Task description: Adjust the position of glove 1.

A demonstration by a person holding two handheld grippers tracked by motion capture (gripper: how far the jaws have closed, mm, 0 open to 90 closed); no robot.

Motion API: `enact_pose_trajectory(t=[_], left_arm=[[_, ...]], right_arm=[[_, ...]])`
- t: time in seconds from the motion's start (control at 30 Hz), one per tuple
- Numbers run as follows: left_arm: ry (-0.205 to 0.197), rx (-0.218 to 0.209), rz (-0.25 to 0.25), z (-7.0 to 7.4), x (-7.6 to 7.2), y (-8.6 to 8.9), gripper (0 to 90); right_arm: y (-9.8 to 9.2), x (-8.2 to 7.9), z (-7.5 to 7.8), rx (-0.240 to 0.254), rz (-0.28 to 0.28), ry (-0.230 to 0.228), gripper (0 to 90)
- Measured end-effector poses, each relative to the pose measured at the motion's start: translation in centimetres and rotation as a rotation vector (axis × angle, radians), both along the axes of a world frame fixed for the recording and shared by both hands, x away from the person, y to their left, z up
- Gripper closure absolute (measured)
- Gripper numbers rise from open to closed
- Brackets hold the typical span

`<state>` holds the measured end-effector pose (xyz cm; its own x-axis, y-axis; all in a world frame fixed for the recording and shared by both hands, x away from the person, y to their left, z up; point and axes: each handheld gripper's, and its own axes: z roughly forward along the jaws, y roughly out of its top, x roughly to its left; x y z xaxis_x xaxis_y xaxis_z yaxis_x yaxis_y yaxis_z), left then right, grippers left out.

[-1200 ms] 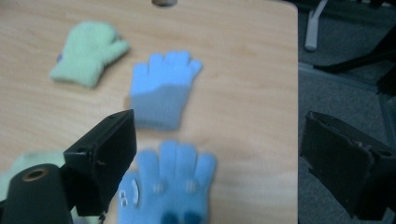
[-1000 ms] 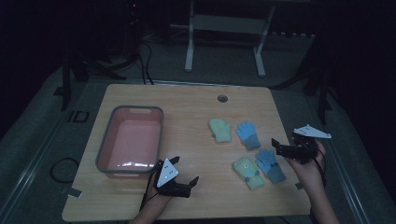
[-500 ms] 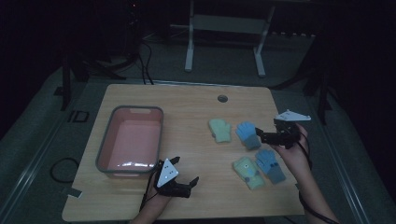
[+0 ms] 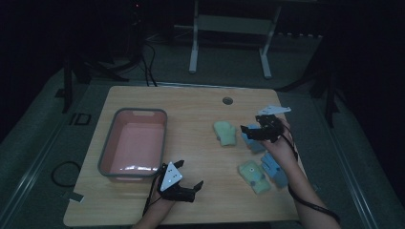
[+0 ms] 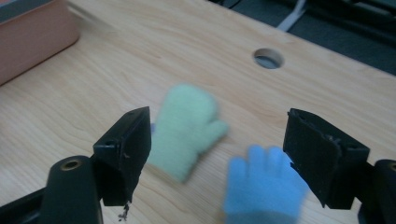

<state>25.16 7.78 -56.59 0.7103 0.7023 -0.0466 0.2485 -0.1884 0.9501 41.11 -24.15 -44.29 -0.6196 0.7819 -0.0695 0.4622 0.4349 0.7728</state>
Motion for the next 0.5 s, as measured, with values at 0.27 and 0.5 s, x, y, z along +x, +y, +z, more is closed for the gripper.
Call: enact_pose_trajectory(t=[0.27,0.5], left_arm=[[0.001,-0.002,-0.004,0.0,0.0,0.0,0.5],[0.009,-0.003,-0.008,0.0,0.1,0.0,0.5]], right_arm=[[2.2,1.8,-1.8,0.001,0.030,0.044,27.3],[3.4,3.2,-2.9,-0.018,0.045,0.073,46.9]])
